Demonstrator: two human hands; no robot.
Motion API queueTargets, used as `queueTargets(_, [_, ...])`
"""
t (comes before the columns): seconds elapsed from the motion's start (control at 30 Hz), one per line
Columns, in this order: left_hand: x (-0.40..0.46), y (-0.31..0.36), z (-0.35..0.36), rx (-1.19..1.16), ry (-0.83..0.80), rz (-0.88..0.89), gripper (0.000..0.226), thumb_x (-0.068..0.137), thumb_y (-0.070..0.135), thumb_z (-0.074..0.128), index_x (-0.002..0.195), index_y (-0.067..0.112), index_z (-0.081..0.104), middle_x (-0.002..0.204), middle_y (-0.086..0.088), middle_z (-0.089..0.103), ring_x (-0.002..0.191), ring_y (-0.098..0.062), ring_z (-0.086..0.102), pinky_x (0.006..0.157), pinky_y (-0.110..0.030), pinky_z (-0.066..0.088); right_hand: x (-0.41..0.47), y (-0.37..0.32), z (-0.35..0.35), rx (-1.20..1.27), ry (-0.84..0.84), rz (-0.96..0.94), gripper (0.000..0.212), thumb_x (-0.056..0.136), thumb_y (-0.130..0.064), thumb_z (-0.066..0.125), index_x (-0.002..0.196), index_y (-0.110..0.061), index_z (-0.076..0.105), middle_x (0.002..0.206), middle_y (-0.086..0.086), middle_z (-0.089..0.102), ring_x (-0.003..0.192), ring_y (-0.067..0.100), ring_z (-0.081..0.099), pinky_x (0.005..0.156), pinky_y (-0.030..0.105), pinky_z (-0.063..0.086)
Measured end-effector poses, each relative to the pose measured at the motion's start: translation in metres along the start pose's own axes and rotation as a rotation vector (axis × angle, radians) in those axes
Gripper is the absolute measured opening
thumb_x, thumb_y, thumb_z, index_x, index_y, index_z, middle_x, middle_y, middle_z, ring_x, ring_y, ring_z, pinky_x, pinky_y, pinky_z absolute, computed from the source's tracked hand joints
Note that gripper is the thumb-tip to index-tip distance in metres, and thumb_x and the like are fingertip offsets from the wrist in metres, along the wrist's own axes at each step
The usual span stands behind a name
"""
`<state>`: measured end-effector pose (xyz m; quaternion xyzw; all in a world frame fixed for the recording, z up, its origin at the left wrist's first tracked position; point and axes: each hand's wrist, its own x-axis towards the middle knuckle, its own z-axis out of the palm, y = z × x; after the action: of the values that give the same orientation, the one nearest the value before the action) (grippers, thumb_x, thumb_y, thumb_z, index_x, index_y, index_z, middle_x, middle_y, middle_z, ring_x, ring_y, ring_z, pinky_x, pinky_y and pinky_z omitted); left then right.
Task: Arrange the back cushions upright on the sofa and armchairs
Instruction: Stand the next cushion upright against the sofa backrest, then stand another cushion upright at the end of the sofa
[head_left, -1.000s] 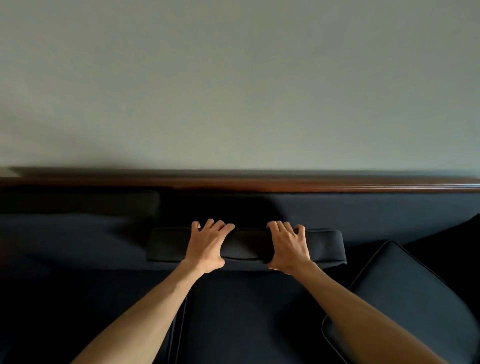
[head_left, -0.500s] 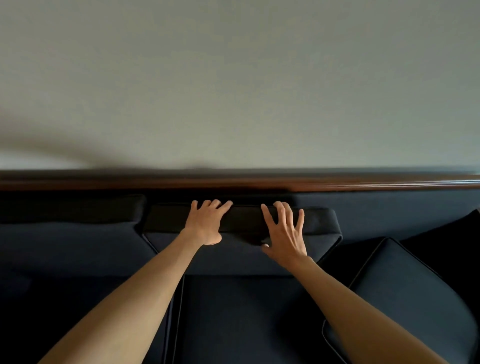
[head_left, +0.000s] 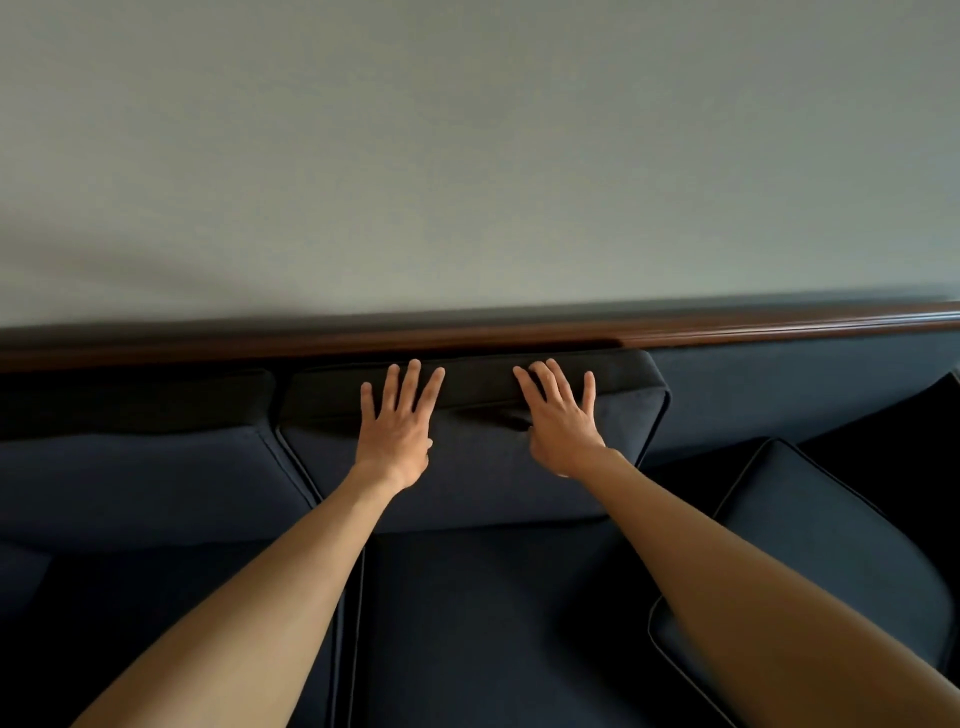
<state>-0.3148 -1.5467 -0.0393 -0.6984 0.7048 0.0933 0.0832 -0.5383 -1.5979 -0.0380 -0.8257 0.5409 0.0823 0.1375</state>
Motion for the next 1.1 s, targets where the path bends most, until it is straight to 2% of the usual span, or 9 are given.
queueTargets(0.13, [-0.005,0.004,-0.003,-0.021,0.034,-0.022,0.095,0.093,0.026,0.06,0.152,0.026,-0.014,0.162,-0.009,-0.012,0.149,-0.032,-0.01,0.118,-0.058,0.005,-0.01,0.004,-0.013,0.076,-0.012,-0.042,0.085,0.091,-0.009,0.05,0.158,-0.016,-0.001,0.165,0.003,-0.001,0.152,0.023,-0.014,0.117,0.059,-0.012])
queueTargets(0.27, [-0.03,0.035,-0.004,-0.09,0.19,-0.064,0.085,0.088,0.025,0.065,0.154,0.018,0.012,0.161,-0.015,0.013,0.149,-0.033,0.008,0.118,-0.058,0.012,-0.046,0.003,-0.021,0.167,0.018,-0.047,0.078,0.092,-0.004,0.045,0.158,-0.012,0.005,0.167,0.002,0.001,0.152,0.021,-0.012,0.12,0.056,-0.006])
queueTargets(0.37, [-0.05,0.08,-0.008,-0.168,0.228,0.01,0.075,0.085,0.022,0.067,0.149,0.015,0.029,0.155,-0.014,0.03,0.146,-0.032,0.021,0.117,-0.057,0.014,-0.085,0.012,-0.025,0.236,0.039,-0.03,0.071,0.093,-0.003,0.046,0.157,-0.013,0.016,0.166,0.005,0.009,0.153,0.022,-0.006,0.122,0.054,0.0])
queueTargets(0.5, [-0.069,0.145,-0.025,-0.306,0.229,0.123,0.061,0.084,0.022,0.067,0.14,0.015,0.042,0.137,-0.006,0.052,0.132,-0.026,0.043,0.111,-0.051,0.03,-0.134,0.043,-0.033,0.286,0.078,0.014,0.065,0.093,-0.008,0.052,0.154,-0.015,0.029,0.163,0.005,0.019,0.152,0.023,0.01,0.121,0.05,0.016])
queueTargets(0.63, [-0.092,0.209,-0.038,-0.465,0.241,0.161,0.046,0.084,0.02,0.068,0.127,0.014,0.055,0.118,-0.005,0.064,0.109,-0.026,0.058,0.093,-0.043,0.046,-0.193,0.088,-0.038,0.383,0.134,0.065,0.059,0.089,-0.008,0.053,0.147,-0.016,0.044,0.158,0.005,0.03,0.147,0.023,0.024,0.114,0.047,0.032])
queueTargets(0.77, [-0.123,0.289,-0.037,-0.56,0.155,0.153,0.025,0.087,0.019,0.065,0.112,0.016,0.064,0.101,0.002,0.067,0.096,-0.02,0.061,0.081,-0.038,0.05,-0.267,0.154,-0.032,0.454,0.144,0.147,0.05,0.089,-0.009,0.054,0.138,-0.019,0.054,0.153,0.0,0.038,0.142,0.021,0.032,0.108,0.045,0.041])
queueTargets(0.9, [-0.152,0.384,-0.01,-0.572,0.012,0.15,0.017,0.089,0.02,0.062,0.105,0.017,0.066,0.098,0.007,0.066,0.085,-0.016,0.06,0.074,-0.03,0.048,-0.338,0.241,0.0,0.46,0.042,0.208,0.044,0.09,-0.01,0.055,0.132,-0.021,0.059,0.148,0.0,0.043,0.135,0.022,0.04,0.1,0.045,0.047])
queueTargets(1.1, [-0.184,0.511,0.069,-0.563,-0.105,0.148,0.015,0.088,0.021,0.063,0.102,0.019,0.066,0.1,0.007,0.065,0.095,-0.016,0.061,0.075,-0.027,0.046,-0.417,0.351,0.092,0.54,-0.121,0.353,0.047,0.087,-0.01,0.057,0.133,-0.017,0.057,0.143,0.004,0.048,0.131,0.027,0.046,0.101,0.042,0.047])
